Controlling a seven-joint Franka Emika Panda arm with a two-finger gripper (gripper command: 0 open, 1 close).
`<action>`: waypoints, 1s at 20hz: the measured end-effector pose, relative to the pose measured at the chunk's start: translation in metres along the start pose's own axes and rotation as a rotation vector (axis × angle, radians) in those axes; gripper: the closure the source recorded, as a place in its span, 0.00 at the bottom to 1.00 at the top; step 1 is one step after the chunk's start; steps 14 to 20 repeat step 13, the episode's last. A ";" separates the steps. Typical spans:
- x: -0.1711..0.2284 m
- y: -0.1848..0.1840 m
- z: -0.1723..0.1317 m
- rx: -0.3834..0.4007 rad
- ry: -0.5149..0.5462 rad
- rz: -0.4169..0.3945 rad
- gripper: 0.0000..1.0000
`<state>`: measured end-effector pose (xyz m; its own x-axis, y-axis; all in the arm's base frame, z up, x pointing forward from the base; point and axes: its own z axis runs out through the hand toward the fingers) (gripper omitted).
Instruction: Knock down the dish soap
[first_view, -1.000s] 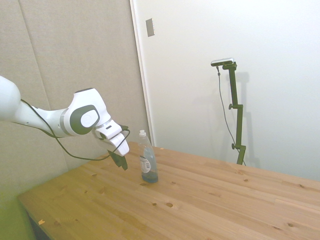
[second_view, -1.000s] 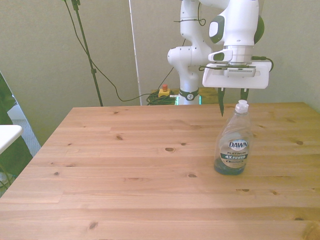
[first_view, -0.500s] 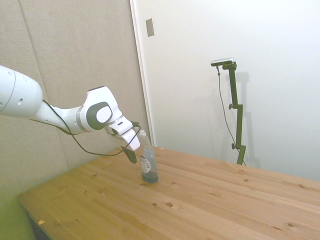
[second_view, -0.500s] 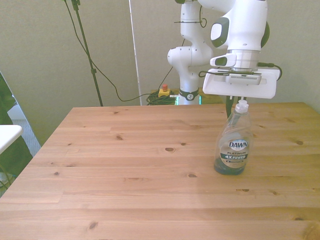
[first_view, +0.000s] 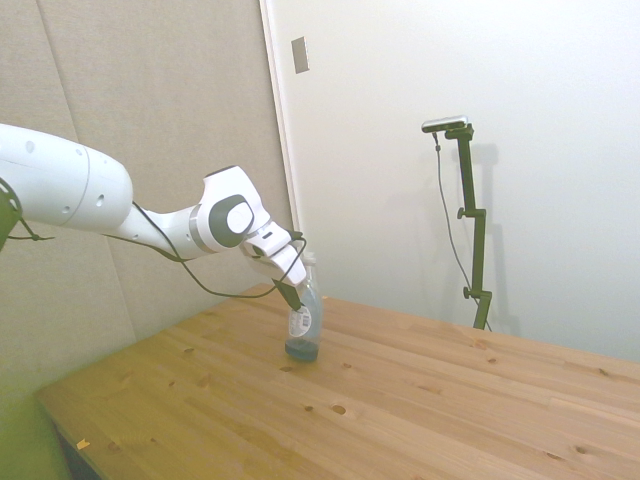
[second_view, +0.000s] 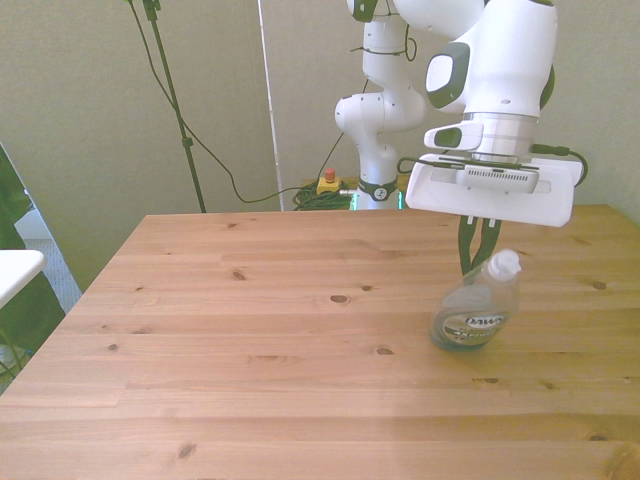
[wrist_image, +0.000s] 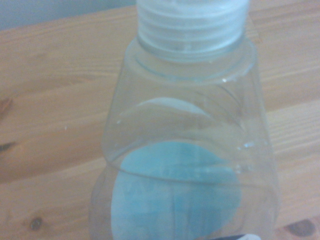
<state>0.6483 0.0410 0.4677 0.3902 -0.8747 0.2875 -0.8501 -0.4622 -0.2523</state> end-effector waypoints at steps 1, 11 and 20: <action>0.004 -0.005 0.001 0.007 0.006 0.004 1.00; 0.055 -0.035 0.010 0.067 0.080 0.058 1.00; 0.065 -0.039 0.011 0.072 0.094 0.066 1.00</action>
